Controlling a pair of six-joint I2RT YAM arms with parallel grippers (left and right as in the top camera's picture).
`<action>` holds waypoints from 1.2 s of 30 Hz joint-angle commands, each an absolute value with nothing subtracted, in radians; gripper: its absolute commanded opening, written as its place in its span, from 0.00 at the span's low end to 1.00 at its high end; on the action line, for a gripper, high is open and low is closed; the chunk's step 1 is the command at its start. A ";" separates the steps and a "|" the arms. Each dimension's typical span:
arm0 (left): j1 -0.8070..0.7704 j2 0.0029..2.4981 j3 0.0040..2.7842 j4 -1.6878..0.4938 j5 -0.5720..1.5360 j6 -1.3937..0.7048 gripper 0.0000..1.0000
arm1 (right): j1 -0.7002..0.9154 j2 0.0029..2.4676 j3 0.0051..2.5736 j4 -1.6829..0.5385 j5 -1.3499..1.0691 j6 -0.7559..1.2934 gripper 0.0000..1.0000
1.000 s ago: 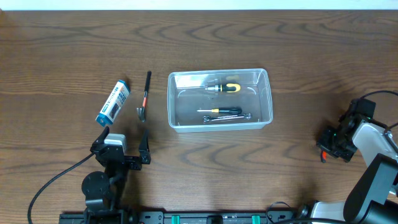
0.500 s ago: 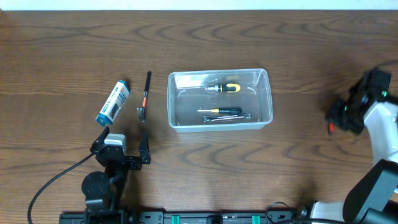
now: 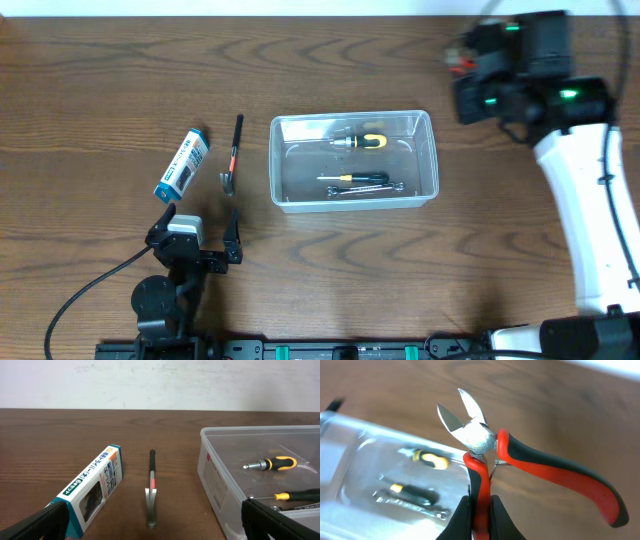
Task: Pack container
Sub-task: 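Lift the pliers and carry them over the container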
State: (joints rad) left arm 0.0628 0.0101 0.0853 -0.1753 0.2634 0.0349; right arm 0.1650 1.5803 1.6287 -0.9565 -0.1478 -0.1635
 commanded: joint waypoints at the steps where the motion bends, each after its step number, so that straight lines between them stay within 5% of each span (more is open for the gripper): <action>1: 0.066 0.004 0.073 -0.181 0.276 0.052 0.98 | 0.287 1.571 1.651 -0.960 -0.083 -0.342 0.01; 12: 0.066 0.004 0.073 -0.181 0.277 0.052 0.98 | 0.537 1.689 1.651 -0.947 0.012 -0.492 0.01; 36: 0.066 0.004 0.073 -0.181 0.277 0.052 0.98 | 0.549 2.109 1.647 -0.958 -0.016 -0.501 0.01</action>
